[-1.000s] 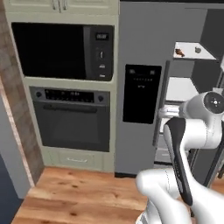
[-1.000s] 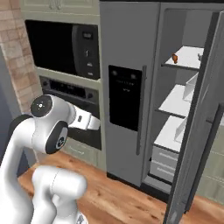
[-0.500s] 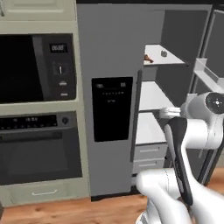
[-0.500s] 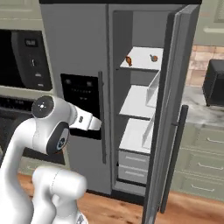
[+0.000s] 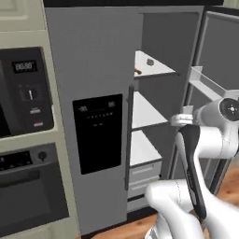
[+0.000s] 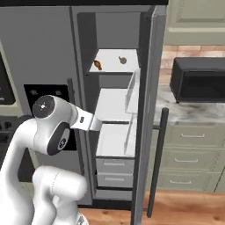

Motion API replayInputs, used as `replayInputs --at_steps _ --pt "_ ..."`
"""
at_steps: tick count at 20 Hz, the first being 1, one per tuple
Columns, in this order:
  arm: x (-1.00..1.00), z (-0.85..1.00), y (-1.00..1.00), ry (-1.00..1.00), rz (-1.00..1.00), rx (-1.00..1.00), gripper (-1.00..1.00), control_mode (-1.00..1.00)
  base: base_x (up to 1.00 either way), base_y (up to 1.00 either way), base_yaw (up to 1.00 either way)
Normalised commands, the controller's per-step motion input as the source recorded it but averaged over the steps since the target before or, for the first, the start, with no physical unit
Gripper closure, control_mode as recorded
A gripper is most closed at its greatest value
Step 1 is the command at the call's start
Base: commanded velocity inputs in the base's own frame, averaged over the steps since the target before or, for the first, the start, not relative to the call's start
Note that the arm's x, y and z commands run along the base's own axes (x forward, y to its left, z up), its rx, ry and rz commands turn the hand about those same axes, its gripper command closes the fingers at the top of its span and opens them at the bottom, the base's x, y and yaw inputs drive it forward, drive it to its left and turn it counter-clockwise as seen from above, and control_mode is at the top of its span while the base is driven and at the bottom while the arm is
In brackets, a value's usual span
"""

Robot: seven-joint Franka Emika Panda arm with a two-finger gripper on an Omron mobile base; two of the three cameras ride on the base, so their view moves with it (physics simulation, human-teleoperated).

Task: Take the cheese, chicken drumstick, and garlic from the fridge and place them on the plate on the dining counter to create an appetizer plate.

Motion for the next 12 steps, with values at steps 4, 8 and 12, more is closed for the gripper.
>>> replayInputs --at_steps 4,8,12 --pt "0.0 0.0 0.0 0.0 0.0 0.0 -1.0 1.0 0.02 0.0 -0.28" --pt "0.0 0.0 0.0 0.0 0.0 0.0 -1.0 1.0 0.44 0.32 -0.14" --pt "0.0 0.0 0.0 0.0 0.0 0.0 -1.0 1.0 0.78 0.32 -0.11"
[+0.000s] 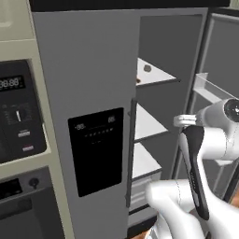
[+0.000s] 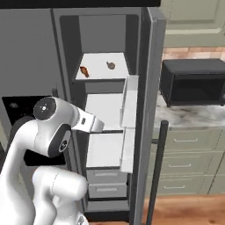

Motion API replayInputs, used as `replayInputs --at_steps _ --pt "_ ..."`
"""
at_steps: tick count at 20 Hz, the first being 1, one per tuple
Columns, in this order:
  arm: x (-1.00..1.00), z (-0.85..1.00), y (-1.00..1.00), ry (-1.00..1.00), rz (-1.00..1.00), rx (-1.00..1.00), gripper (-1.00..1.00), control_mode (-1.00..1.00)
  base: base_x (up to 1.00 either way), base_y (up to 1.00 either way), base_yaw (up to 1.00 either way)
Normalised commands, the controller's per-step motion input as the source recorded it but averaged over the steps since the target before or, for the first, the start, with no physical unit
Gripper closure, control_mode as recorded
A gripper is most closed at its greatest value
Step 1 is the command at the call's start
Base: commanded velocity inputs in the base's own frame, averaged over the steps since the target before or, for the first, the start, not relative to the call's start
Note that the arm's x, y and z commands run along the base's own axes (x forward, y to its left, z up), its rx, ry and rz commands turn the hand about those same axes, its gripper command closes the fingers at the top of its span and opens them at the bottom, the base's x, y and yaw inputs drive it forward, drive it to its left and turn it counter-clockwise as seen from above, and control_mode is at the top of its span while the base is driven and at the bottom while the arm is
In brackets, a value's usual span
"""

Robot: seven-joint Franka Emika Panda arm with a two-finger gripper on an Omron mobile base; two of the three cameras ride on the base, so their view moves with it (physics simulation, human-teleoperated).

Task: Take the cheese, chicken drumstick, and garlic from the fridge and place them on the plate on the dining counter to create an appetizer plate.

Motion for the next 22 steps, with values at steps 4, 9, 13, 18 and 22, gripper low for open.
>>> replayInputs --at_steps 4,9,13,18,22 --pt "0.0 0.0 0.0 0.0 0.0 0.0 -1.0 1.0 0.79 0.24 -0.05" --pt "0.0 0.0 0.0 0.0 0.0 0.0 -1.0 1.0 0.6 0.0 -0.02" --pt "0.0 0.0 0.0 0.0 0.0 0.0 -1.0 1.0 0.51 -0.12 0.0" --pt "0.0 0.0 0.0 0.0 0.0 0.0 -1.0 1.0 0.52 -0.18 0.05" --pt "0.0 0.0 0.0 0.0 0.0 0.0 -1.0 1.0 0.6 -0.12 0.17"
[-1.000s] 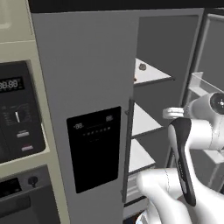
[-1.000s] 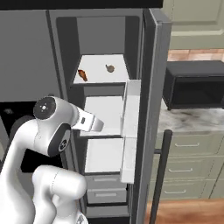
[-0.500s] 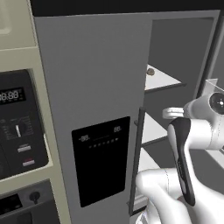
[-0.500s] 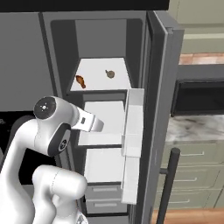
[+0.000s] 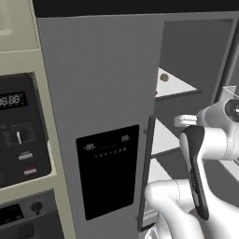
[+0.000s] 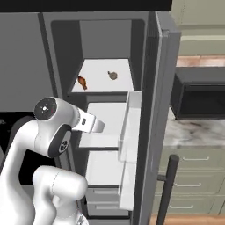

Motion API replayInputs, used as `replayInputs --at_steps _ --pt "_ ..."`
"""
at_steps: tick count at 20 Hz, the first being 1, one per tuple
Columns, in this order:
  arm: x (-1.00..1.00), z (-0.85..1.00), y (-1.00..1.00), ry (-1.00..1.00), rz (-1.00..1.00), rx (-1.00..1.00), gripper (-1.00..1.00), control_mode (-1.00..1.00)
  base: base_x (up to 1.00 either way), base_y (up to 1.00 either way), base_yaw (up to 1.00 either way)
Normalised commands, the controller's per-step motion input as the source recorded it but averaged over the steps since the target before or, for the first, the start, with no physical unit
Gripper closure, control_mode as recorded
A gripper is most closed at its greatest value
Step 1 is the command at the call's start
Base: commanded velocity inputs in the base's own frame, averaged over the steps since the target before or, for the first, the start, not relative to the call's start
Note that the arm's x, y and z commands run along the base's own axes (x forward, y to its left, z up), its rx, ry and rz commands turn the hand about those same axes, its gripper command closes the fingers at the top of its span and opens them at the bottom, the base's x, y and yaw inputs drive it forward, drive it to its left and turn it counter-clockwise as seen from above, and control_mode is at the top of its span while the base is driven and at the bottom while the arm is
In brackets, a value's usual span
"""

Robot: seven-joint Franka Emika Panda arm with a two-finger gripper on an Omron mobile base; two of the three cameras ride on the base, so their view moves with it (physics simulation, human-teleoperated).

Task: Take the cheese, chicken drumstick, and garlic from the fridge and place them on the plate on the dining counter to create an appetizer plate.

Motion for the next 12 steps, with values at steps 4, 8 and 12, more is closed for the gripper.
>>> replayInputs --at_steps 4,8,12 --pt "0.0 0.0 0.0 0.0 0.0 0.0 -1.0 1.0 0.62 -0.08 0.27" --pt "0.0 0.0 0.0 0.0 0.0 0.0 -1.0 1.0 0.63 -0.08 0.32" --pt "0.0 0.0 0.0 0.0 0.0 0.0 -1.0 1.0 0.61 -0.06 0.33"
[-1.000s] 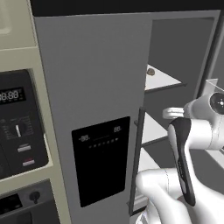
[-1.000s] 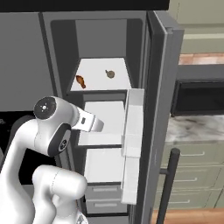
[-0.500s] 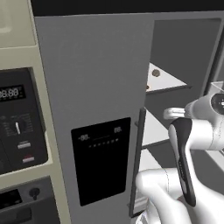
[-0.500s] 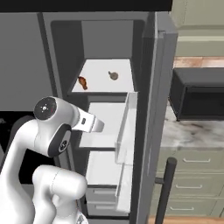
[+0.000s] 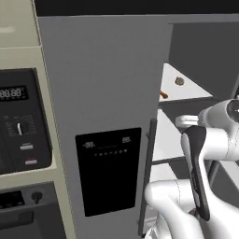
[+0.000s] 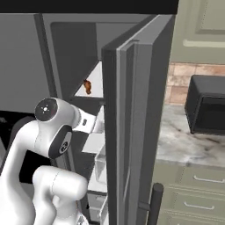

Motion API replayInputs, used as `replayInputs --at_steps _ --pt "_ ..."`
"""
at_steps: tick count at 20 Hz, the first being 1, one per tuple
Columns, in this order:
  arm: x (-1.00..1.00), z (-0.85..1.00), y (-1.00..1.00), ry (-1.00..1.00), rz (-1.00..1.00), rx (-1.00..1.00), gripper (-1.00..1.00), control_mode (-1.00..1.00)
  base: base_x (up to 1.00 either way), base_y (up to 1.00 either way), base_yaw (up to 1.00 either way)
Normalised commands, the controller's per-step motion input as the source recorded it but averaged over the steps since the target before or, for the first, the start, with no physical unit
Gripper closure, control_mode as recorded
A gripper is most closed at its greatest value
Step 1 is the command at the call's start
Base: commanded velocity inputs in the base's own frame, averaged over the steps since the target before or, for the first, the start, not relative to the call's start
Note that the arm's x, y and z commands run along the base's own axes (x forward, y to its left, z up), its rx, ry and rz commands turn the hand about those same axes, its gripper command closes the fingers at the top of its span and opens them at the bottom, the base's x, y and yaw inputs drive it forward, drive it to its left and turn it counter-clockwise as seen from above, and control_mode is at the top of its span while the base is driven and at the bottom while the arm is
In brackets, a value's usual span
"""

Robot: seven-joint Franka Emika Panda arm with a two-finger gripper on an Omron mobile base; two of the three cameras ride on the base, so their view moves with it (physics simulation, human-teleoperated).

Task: Take the cheese, chicken drumstick, and garlic from the fridge and place them on the plate on the dining counter to create an appetizer plate.

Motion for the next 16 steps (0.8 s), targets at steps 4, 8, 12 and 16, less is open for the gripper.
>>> replayInputs --at_steps 4,8,12,16 --pt "0.0 0.0 0.0 0.0 0.0 0.0 -1.0 1.0 0.53 -0.06 0.33" --pt "0.0 0.0 0.0 0.0 0.0 0.0 -1.0 1.0 0.36 -0.01 0.19" --pt "0.21 0.0 0.0 0.01 0.01 0.0 -1.0 -1.0 0.06 0.0 0.01" --pt "0.48 0.0 0.0 -0.01 -0.05 0.0 -1.0 -1.0 0.0 0.0 0.0"
